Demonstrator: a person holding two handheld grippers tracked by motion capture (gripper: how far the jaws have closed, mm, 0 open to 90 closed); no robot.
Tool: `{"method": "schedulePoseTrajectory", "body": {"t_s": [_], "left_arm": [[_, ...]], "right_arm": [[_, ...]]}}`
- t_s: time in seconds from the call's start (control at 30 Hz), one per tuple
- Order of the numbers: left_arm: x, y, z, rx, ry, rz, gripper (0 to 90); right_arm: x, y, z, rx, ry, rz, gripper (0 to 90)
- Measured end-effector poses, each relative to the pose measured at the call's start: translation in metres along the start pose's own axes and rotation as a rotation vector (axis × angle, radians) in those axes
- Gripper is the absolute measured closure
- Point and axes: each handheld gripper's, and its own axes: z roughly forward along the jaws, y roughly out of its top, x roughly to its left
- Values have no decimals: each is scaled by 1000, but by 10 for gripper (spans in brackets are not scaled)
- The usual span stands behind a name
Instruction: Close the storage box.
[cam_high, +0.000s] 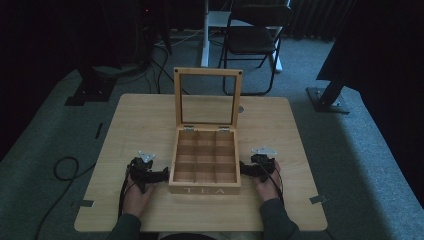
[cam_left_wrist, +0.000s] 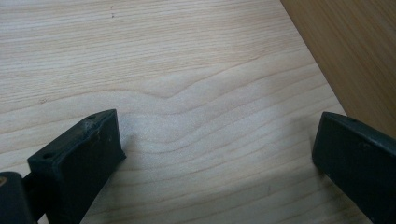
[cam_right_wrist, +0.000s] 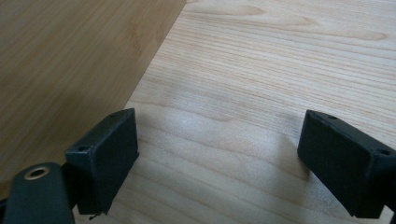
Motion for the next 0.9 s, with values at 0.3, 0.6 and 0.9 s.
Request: {"method": "schedulePoseTrajectory", "body": {"t_s": [0.3,0.6,0.9], "left_arm": [[0,0,0,2,2,2,16],[0,0,0,1,2,1,16],[0,0,0,2,2,1,16]], "right_arm": [[0,1,1,-1,2,-4,120],[0,0,0,0,16,-18,119],[0,4,-2,43,51,-53,171]]}}
